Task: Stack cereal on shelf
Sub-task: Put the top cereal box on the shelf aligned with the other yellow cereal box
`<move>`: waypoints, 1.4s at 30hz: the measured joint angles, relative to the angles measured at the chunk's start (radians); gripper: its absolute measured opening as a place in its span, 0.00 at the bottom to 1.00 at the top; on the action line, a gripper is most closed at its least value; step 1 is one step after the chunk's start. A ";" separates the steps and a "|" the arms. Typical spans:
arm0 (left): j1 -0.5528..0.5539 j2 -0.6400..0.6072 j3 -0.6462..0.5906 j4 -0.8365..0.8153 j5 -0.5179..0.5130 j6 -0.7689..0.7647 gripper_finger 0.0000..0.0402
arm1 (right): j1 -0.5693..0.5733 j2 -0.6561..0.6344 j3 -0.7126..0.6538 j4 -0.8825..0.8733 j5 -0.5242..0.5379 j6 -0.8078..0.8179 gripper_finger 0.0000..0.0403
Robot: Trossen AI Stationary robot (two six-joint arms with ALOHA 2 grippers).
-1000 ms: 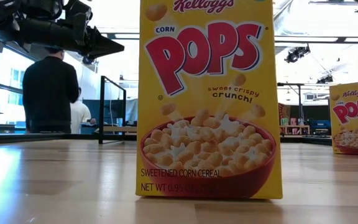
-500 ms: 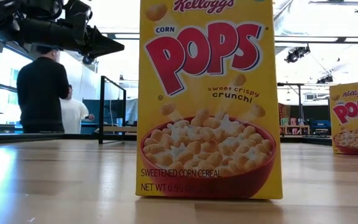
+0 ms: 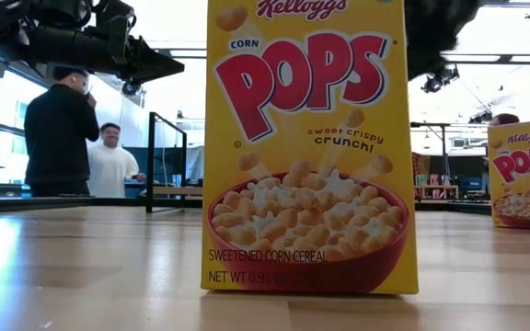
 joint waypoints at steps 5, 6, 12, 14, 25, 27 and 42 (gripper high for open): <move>0.000 0.000 0.000 0.000 0.000 0.000 0.01 | 0.103 -0.067 0.038 -0.316 0.040 0.266 0.26; 0.000 0.000 0.000 0.000 0.000 0.000 0.01 | 0.122 -0.066 0.045 -0.367 0.039 0.313 0.31; 0.000 0.000 0.000 0.000 0.000 0.000 0.01 | 0.243 -0.041 0.056 -0.538 0.017 0.569 0.64; 0.000 0.000 0.000 -0.001 0.000 0.000 0.01 | 0.272 -0.026 0.047 -0.584 0.009 0.630 0.72; 0.000 0.000 0.000 -0.002 0.000 -0.001 0.01 | 0.309 0.016 -0.073 -0.585 -0.032 0.756 0.78; 0.000 0.000 0.000 -0.001 0.000 -0.007 0.01 | 0.309 0.016 -0.097 -0.549 -0.040 0.756 0.76; 0.000 0.000 0.000 0.005 0.000 -0.016 0.01 | 0.309 0.016 -0.159 -0.375 -0.070 0.714 0.32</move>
